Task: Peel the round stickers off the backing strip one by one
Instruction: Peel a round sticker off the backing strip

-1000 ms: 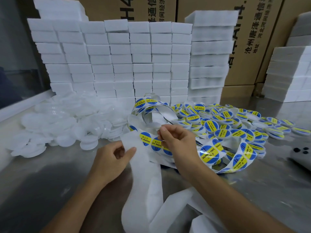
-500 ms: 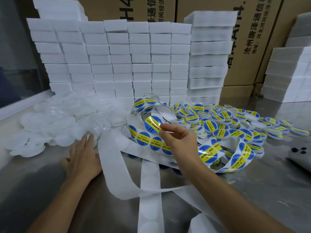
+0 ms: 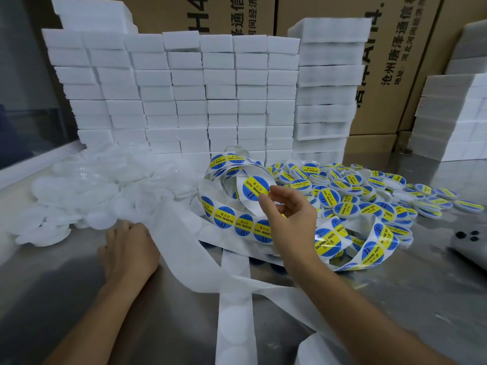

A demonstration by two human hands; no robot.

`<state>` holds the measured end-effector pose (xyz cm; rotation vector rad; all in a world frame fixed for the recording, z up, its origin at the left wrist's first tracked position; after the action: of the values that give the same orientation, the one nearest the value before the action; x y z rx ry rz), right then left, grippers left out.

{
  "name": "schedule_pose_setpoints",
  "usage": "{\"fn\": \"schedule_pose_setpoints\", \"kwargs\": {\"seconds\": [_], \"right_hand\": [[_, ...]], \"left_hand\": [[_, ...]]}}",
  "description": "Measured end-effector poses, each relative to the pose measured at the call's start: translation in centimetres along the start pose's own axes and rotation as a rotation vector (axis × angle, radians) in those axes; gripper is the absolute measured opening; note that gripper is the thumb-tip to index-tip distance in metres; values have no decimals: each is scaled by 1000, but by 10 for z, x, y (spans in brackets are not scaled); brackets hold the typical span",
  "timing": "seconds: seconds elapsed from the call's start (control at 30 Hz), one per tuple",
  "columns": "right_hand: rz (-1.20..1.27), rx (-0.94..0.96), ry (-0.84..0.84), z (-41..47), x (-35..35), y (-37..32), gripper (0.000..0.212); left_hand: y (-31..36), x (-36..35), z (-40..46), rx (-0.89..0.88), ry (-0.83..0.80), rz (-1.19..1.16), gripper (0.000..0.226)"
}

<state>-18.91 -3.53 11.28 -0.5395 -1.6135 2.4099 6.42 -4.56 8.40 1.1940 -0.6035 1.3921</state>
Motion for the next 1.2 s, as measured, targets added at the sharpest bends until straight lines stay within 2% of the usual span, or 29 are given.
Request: {"fn": "schedule_pose_setpoints", "kwargs": {"seconds": [0.1,0.17,0.23,0.33,0.4,0.5,0.7,0.77,0.9,0.97,1.07,1.2], "right_hand": [[-12,-11,27,1,1,3,26],[-34,-6,36,3,2,5,29],[-59,3,41,4,2,6,24],[-83,32,44,4,3,6,13],[-79,46,47,4,2,6,13],[-86,37,28,3,2,5,12],[-105,58,-88,-4,-4,2,13],[-110,39,-110,-5,-5,1,10],[-40,-46,-161,-7,-6,-4,6],[0,-72,-180,-8,-5,-8,6],[111,-158,-195,-8,-5,-13,4],[137,-223,-229,-8,-6,-15,7]], "left_hand": [[6,3,1,4,98,-34,12],[11,8,2,42,248,-225,5],[14,13,1,67,374,-426,11],[17,21,-3,-17,543,-573,7],[21,25,-6,-106,631,-651,5],[27,34,-9,-195,694,-773,9],[46,48,-21,-358,740,-817,24],[56,48,-24,-345,665,-941,23],[73,38,-26,-98,236,-1471,24],[73,30,-26,22,52,-1629,20],[70,24,-26,140,-107,-1733,20],[69,19,-27,191,-192,-1754,25]]}}
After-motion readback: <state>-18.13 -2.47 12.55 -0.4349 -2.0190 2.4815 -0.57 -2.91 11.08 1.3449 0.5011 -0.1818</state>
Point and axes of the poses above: each hand's wrist, its own z-axis towards the middle knuckle, its own x-axis out of the back of the hand, y = z × x, the point moved 1 cm from there along z, towards the middle knuckle, and after that the axes turned 4 degrees about -x, right-handed, at the moved point
